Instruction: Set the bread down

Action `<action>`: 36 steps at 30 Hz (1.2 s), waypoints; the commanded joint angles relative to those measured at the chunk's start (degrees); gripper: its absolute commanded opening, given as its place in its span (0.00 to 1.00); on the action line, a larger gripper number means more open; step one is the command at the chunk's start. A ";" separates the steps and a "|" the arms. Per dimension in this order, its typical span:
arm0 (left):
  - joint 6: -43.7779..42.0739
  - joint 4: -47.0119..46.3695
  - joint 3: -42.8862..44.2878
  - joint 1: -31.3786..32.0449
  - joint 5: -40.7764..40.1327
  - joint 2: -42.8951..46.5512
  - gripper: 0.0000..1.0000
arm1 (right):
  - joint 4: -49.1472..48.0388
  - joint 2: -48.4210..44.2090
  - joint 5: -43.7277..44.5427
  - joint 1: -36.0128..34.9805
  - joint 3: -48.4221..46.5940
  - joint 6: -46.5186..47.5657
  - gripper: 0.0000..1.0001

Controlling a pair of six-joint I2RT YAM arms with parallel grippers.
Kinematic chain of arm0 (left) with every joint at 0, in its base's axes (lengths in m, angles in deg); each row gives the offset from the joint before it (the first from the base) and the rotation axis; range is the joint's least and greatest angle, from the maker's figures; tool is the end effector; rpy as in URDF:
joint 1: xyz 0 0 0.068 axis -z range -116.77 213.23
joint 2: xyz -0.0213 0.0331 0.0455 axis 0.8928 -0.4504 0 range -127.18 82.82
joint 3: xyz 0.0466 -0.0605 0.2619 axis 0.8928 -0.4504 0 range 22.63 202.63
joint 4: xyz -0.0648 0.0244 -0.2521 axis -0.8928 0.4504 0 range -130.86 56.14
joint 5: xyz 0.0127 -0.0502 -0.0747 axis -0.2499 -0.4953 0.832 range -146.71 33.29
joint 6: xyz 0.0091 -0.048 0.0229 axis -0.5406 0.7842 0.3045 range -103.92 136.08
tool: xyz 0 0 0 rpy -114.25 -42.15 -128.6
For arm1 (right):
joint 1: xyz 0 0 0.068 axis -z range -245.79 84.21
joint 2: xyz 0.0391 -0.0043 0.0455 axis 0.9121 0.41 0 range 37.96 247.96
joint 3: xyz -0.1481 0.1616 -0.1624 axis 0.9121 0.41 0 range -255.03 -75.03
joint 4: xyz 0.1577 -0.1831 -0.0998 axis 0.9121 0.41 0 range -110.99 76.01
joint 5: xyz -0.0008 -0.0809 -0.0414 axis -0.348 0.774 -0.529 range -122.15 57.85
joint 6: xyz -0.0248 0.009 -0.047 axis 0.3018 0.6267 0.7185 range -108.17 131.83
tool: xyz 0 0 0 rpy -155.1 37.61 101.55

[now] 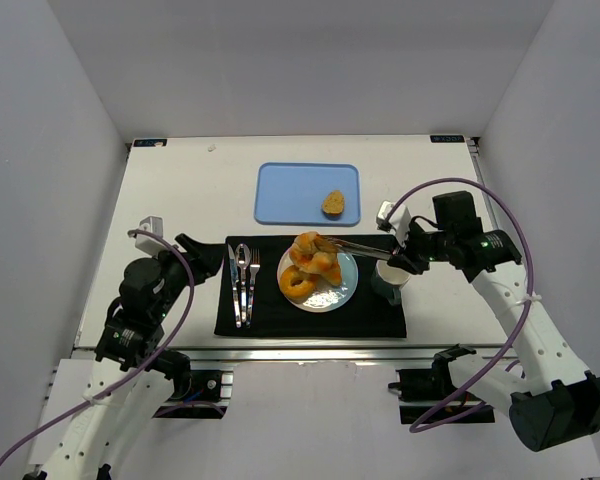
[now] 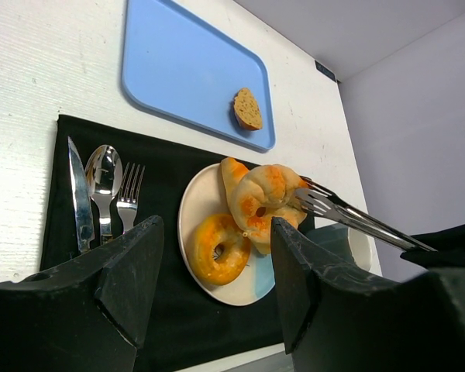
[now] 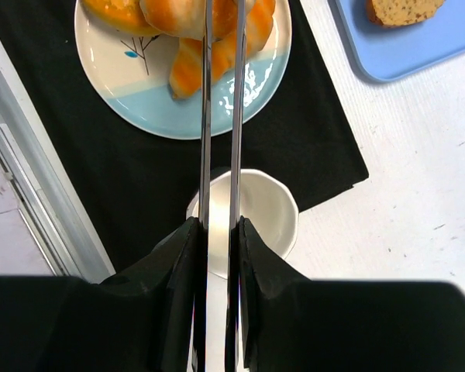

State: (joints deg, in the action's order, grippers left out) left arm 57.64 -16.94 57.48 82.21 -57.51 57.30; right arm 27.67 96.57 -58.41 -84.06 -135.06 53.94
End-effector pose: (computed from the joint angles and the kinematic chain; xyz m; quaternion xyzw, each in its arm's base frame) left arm 0.1134 -0.0385 0.2985 -0.1591 0.7750 -0.3036 0.5310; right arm 0.1829 0.0769 0.3271 -0.5276 0.7422 0.1336 0.3910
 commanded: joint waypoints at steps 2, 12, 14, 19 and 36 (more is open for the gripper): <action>0.10 -0.11 -0.84 0.09 0.71 1.87 0.67 | -1.38 0.10 -0.72 -0.90 0.70 2.98 0.11; 0.10 0.34 -0.66 0.09 0.71 2.14 0.67 | -1.03 -1.30 -1.86 -1.16 0.27 2.72 0.56; 0.01 0.07 -0.49 0.00 0.71 1.79 0.67 | -1.11 -1.65 -1.95 -1.16 0.00 1.93 0.56; -0.08 -0.19 -0.40 0.00 0.71 1.61 0.67 | -3.05 -2.71 -2.74 -1.16 -2.19 -0.44 0.56; -0.60 -2.91 -0.31 0.09 2.99 -0.58 0.67 | -21.92 12.64 10.08 27.39 -2.21 -29.62 0.11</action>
State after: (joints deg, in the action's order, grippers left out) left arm 57.64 -17.49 56.85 82.21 -56.85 57.71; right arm 11.43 105.83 -52.62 -62.16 -139.34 30.86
